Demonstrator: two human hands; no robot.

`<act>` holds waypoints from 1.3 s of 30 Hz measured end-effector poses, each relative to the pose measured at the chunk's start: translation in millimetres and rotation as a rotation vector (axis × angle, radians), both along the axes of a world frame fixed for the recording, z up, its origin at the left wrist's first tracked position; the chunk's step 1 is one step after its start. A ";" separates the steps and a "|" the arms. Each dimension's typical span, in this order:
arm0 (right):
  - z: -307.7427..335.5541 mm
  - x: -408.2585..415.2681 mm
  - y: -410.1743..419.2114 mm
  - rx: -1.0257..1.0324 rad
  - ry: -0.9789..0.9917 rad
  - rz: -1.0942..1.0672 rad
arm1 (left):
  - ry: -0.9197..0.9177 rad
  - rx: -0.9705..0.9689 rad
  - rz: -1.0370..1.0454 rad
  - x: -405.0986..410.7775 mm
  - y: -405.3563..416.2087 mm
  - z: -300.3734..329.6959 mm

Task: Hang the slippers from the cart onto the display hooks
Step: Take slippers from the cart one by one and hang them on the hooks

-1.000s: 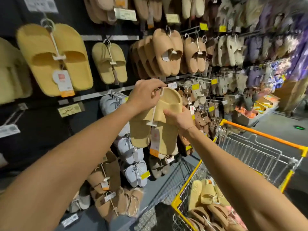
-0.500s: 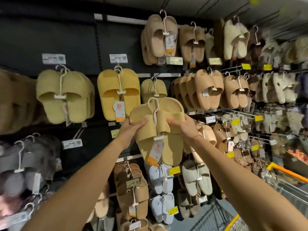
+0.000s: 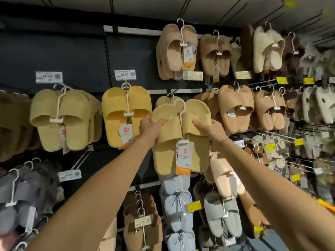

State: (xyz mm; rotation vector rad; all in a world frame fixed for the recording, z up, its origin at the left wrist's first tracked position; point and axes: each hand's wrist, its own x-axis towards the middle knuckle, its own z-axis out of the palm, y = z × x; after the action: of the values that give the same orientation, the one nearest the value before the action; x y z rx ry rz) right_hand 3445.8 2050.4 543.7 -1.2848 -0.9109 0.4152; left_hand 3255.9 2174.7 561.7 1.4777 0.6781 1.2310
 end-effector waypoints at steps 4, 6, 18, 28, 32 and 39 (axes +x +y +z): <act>18.1 44.5 25.9 -0.016 0.026 0.025 | -0.009 -0.007 0.054 52.6 19.6 22.4; 26.8 66.4 41.5 -0.022 0.036 0.012 | 0.001 0.002 0.081 76.4 30.9 34.2; 67.9 159.4 108.5 0.100 -0.002 0.038 | -0.040 0.099 0.188 177.7 101.7 71.5; 73.6 183.4 201.6 0.026 -0.080 0.051 | 0.048 0.118 0.324 191.1 174.8 69.6; 48.0 192.0 248.0 -0.006 -0.127 -0.059 | 0.120 0.130 0.397 207.3 197.0 54.8; 11.8 189.1 296.9 -0.150 -0.717 -0.293 | 0.684 0.655 0.564 231.2 218.7 4.7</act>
State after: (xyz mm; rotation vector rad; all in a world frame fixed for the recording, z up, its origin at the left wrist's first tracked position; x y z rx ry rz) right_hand 3634.9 2347.3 555.5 -1.7175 -1.2701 -0.2387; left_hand 3487.1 2393.4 566.4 2.4130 1.2901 1.4422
